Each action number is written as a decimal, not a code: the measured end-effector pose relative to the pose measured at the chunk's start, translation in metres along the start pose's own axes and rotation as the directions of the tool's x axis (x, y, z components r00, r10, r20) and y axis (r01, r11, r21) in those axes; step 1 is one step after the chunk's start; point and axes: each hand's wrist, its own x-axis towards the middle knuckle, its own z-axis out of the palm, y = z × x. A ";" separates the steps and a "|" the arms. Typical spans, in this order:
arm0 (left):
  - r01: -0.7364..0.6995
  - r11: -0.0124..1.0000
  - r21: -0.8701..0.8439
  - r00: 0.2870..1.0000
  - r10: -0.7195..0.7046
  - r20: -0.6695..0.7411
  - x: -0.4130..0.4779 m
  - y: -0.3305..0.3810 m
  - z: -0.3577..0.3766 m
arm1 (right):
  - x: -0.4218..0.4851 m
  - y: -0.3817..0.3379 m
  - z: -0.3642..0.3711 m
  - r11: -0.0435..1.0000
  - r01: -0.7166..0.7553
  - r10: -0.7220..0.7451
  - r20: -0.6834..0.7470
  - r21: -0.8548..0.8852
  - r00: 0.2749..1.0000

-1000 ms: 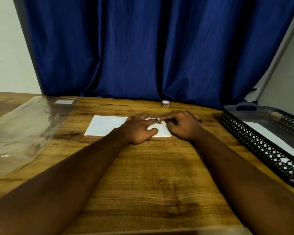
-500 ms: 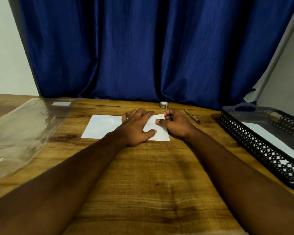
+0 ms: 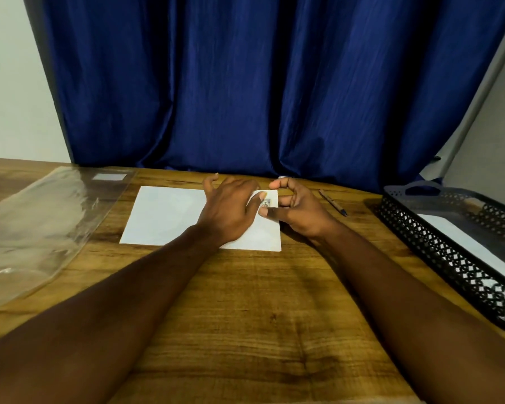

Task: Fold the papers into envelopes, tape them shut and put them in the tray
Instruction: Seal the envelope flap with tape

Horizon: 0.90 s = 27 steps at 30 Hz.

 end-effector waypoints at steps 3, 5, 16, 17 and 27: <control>-0.026 1.000 -0.005 0.997 0.025 -0.068 0.001 0.003 0.000 | 0.000 0.000 0.000 1.000 0.008 -0.008 0.024 -0.003 1.000; -0.050 0.999 0.007 0.996 0.051 -0.077 0.001 0.004 0.000 | 0.000 0.000 -0.001 1.000 0.004 -0.004 0.037 -0.008 0.999; -0.084 0.996 0.039 0.989 0.088 -0.116 0.000 0.006 -0.001 | 0.007 0.004 0.001 0.999 -0.045 0.043 0.064 0.021 0.997; -0.088 0.995 0.039 0.989 0.092 -0.120 -0.001 0.006 -0.001 | 0.006 0.004 0.002 0.999 -0.046 0.044 0.071 0.018 0.996; -0.021 0.999 0.029 0.982 0.026 -0.187 -0.001 -0.001 0.000 | 0.006 0.002 -0.001 0.996 -0.085 0.085 -0.013 -0.006 0.996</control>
